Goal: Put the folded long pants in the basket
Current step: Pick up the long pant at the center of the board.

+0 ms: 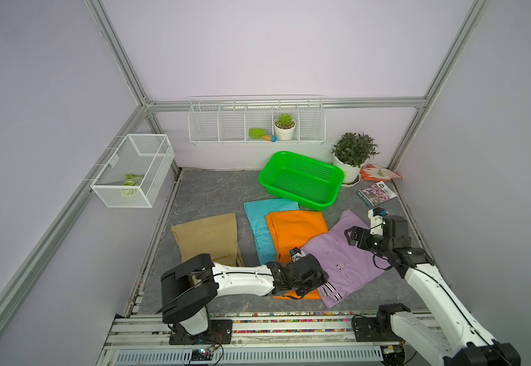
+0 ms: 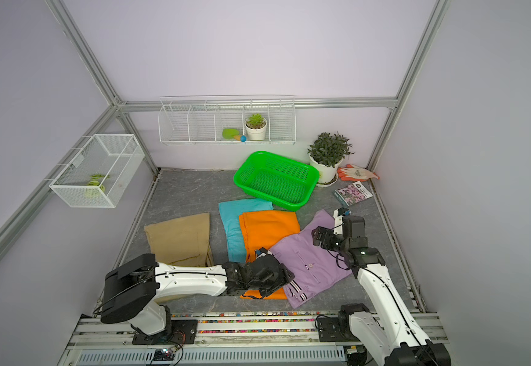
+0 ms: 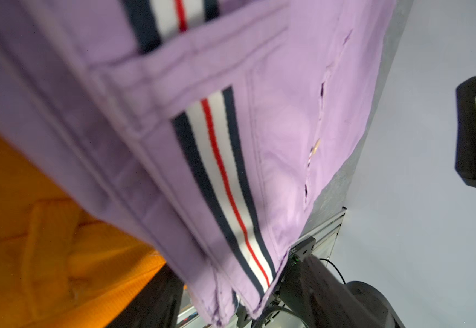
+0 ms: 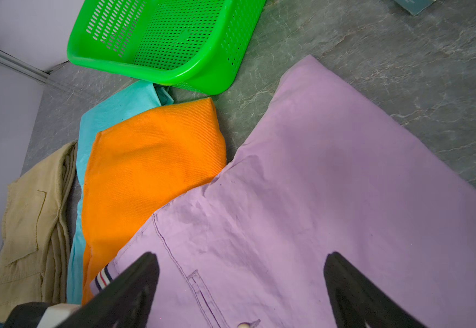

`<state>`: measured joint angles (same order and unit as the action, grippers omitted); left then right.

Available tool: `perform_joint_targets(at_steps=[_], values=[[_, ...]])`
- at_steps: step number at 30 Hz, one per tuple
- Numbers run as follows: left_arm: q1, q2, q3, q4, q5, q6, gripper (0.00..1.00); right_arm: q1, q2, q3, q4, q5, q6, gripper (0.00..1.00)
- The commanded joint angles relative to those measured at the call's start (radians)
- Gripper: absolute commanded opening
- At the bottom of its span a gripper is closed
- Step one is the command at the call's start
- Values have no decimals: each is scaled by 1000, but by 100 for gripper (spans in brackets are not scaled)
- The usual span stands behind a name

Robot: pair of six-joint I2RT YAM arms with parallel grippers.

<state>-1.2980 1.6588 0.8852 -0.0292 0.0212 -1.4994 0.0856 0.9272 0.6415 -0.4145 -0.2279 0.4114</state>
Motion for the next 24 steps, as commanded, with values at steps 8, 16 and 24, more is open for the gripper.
perform_joint_targets(at_steps=[8,16,24], values=[[23,82,39,-36,9,-10,65,6,18,1,-3,-21,9,96],[27,111,135,-146,-28,68,40,7,16,0,-10,-30,16,96],[22,59,216,-332,-122,139,6,6,23,15,-14,-41,18,96]])
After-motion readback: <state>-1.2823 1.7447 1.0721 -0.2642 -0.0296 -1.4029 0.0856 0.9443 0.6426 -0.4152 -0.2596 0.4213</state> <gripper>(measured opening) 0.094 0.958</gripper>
